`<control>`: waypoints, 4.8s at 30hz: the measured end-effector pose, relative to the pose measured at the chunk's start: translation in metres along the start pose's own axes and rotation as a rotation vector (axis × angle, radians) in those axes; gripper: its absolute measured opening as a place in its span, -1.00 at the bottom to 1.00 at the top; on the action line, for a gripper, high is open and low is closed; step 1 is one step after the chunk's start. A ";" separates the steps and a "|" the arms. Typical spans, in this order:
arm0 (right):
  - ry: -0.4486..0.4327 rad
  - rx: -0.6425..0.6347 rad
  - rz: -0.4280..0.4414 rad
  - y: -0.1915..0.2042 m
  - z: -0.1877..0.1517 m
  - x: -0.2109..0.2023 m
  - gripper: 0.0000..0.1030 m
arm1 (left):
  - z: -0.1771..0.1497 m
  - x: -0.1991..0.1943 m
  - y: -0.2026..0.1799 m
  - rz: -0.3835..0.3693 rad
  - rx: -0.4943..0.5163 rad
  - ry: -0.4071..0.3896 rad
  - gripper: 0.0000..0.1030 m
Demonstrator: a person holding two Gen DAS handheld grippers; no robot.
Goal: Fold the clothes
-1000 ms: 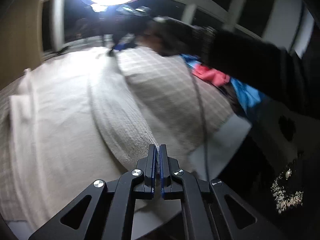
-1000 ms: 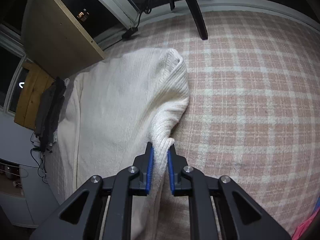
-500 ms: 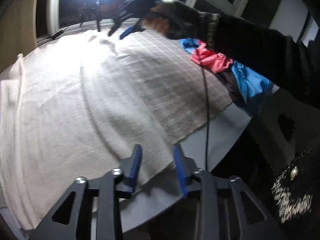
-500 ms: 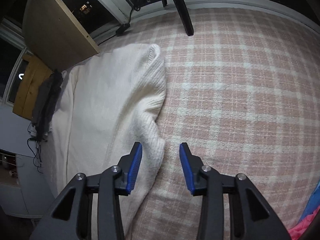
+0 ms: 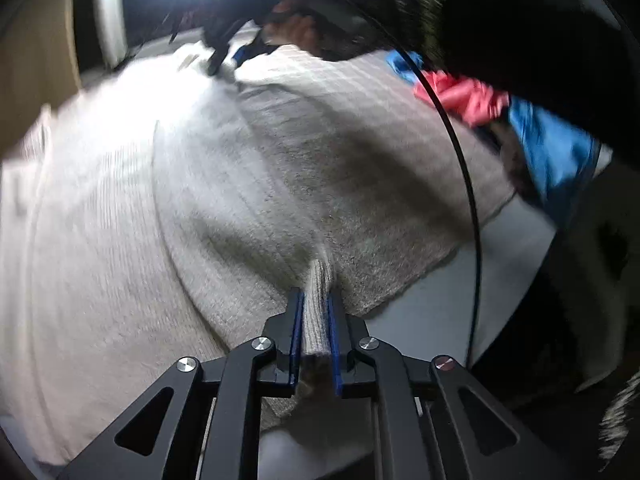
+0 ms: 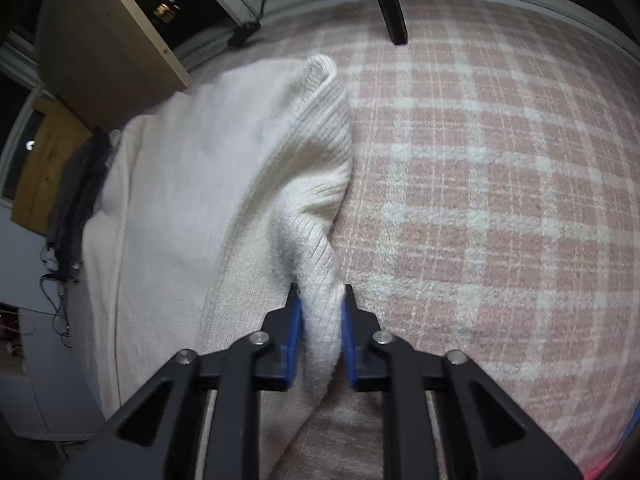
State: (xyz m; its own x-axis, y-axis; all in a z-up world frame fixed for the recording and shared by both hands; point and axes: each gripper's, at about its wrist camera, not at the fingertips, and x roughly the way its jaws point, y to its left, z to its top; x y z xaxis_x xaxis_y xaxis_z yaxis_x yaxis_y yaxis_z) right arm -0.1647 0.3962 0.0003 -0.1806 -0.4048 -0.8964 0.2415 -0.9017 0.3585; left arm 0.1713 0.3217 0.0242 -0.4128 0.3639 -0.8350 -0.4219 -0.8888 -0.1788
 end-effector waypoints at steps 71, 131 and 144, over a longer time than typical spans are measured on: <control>0.165 -0.613 -0.421 0.391 0.023 0.150 -0.17 | -0.138 -0.113 0.198 0.124 -0.449 -0.100 -0.36; -0.032 -0.248 0.082 0.147 -0.020 -0.029 -0.26 | -0.114 -0.147 0.144 0.271 -0.208 -0.065 -0.50; 0.055 -0.096 0.139 0.116 -0.110 0.000 -0.25 | -0.054 -0.070 0.196 0.194 -0.237 0.027 -0.29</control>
State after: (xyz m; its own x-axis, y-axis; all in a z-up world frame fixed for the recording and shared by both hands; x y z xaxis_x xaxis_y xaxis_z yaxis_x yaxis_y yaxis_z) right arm -0.0319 0.3078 0.0133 -0.0874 -0.5133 -0.8538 0.3512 -0.8179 0.4557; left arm 0.1608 0.1073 0.0198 -0.4445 0.1760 -0.8783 -0.1358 -0.9824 -0.1281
